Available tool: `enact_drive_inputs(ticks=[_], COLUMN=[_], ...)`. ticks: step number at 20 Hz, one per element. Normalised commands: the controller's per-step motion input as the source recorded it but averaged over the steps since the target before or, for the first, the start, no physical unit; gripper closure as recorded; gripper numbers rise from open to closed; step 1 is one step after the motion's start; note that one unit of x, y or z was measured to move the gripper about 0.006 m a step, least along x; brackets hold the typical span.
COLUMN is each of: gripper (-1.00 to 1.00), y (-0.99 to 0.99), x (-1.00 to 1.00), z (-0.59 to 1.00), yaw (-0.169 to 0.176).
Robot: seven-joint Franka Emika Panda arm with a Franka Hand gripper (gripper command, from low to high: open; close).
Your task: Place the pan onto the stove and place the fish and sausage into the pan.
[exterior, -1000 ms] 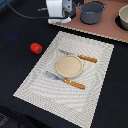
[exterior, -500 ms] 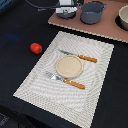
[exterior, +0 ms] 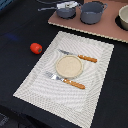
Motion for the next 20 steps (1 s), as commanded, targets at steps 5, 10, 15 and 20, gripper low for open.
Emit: enact_drive_inputs(ticks=[5,10,15,20], gripper=[1.0,1.0,1.0,1.0], y=[0.59,0.43,0.35,0.38], x=[-0.14,-0.09,-0.08,-0.07], z=[-0.01,-0.2,-0.28,-0.27], yaw=[0.038,0.034,0.031,0.034])
